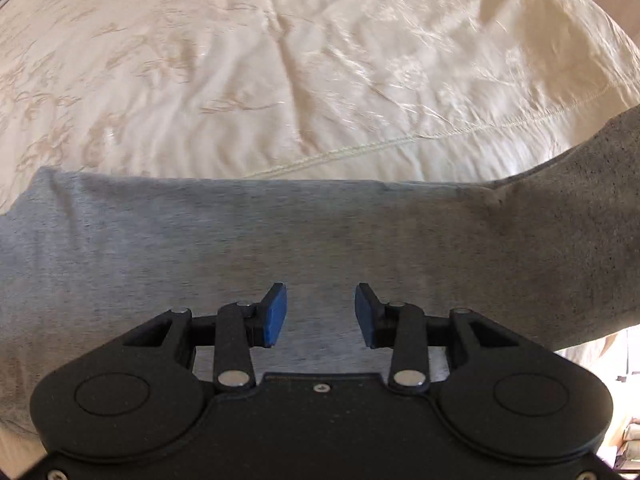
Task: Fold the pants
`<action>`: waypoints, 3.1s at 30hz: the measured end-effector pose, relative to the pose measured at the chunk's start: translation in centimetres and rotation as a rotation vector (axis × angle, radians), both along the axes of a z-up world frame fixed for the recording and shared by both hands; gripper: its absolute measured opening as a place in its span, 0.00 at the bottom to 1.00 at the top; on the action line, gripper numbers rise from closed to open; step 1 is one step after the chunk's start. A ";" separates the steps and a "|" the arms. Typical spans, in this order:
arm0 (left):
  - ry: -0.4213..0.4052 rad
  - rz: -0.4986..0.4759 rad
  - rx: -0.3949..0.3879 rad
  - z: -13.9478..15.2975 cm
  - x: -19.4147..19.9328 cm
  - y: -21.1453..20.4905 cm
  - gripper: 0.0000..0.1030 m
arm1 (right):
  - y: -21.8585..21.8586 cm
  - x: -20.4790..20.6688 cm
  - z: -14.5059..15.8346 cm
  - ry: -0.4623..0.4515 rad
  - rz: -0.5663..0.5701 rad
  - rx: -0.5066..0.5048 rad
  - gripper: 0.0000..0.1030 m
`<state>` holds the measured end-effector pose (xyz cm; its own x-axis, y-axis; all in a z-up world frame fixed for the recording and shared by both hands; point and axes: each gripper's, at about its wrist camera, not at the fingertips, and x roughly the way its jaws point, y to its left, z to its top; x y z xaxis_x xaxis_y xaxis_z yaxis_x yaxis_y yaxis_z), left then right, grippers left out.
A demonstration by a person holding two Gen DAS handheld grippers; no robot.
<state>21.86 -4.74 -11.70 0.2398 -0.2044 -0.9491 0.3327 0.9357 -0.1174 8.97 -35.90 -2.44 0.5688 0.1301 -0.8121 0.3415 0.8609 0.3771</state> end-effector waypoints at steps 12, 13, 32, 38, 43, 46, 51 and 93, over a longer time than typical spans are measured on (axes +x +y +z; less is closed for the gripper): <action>0.011 0.136 0.073 -1.0 1.5 17.5 0.44 | 24.5 7.7 -3.8 -0.011 0.211 0.116 0.08; 0.012 0.141 0.077 -1.1 1.5 18.2 0.44 | 26.4 8.3 -5.2 0.007 0.231 0.117 0.08; -0.037 0.019 -0.020 1.0 2.7 11.7 0.44 | 24.6 6.8 -9.2 0.045 0.157 0.052 0.29; 0.111 0.030 0.128 -4.4 0.7 10.1 0.47 | 16.9 3.4 -14.6 0.280 0.015 -0.021 0.20; 0.102 0.162 0.118 -3.4 0.0 11.0 0.48 | 15.5 3.0 -14.1 0.263 0.102 0.006 0.26; 0.081 0.227 0.138 -2.4 -0.7 11.4 0.48 | 15.5 4.0 -11.5 0.155 0.172 -0.068 0.31; 0.036 0.341 0.160 -0.6 -3.3 12.2 0.48 | 15.5 8.8 -10.9 0.071 0.328 -0.139 0.31; 0.050 0.444 -0.072 -4.7 -1.4 43.4 0.70 | 41.8 7.1 -5.7 0.113 0.355 -0.438 0.32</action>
